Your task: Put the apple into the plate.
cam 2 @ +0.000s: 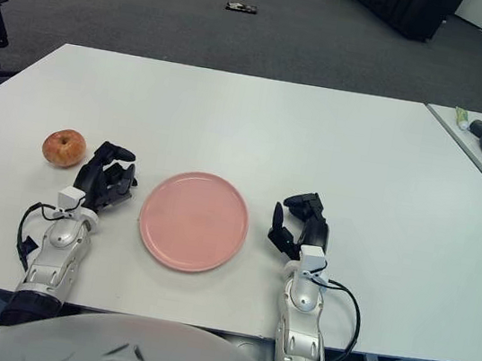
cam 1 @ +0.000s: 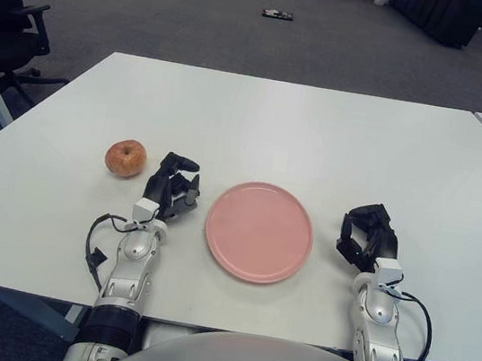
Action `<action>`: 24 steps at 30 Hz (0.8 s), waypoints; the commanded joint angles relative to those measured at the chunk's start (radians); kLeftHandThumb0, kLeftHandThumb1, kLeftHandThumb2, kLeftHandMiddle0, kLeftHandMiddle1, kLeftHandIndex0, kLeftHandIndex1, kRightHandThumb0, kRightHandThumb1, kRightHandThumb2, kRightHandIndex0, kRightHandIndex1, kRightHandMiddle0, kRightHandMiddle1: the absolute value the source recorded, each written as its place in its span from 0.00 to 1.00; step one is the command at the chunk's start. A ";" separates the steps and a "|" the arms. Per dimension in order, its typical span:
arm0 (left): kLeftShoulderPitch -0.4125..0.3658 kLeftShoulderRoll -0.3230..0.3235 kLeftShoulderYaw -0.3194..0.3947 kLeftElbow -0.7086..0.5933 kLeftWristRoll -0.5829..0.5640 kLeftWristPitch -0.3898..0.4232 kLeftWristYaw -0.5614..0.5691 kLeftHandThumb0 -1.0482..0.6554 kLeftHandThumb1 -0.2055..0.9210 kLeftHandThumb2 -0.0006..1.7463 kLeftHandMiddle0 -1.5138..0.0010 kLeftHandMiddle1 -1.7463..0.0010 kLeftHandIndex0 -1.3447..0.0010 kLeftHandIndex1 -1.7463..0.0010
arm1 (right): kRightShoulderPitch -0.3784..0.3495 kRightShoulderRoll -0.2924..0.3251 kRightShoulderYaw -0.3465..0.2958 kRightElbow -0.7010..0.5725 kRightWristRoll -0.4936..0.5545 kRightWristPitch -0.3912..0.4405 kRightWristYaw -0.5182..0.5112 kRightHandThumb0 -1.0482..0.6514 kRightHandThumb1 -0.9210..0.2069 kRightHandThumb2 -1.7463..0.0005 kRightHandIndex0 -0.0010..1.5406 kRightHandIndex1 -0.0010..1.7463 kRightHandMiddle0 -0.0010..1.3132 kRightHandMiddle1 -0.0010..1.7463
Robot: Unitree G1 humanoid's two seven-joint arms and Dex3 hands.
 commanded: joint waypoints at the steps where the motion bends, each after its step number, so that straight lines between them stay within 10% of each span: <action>1: -0.007 0.006 0.004 -0.009 -0.003 -0.008 -0.003 0.38 0.74 0.54 0.57 0.00 0.72 0.00 | -0.006 0.004 0.002 -0.010 0.007 -0.002 0.003 0.39 0.24 0.49 0.40 0.84 0.27 1.00; 24: -0.012 0.014 -0.003 0.008 0.057 -0.049 0.035 0.38 0.74 0.54 0.53 0.00 0.72 0.00 | -0.010 -0.002 0.004 0.000 0.001 -0.007 -0.001 0.39 0.25 0.48 0.40 0.84 0.28 1.00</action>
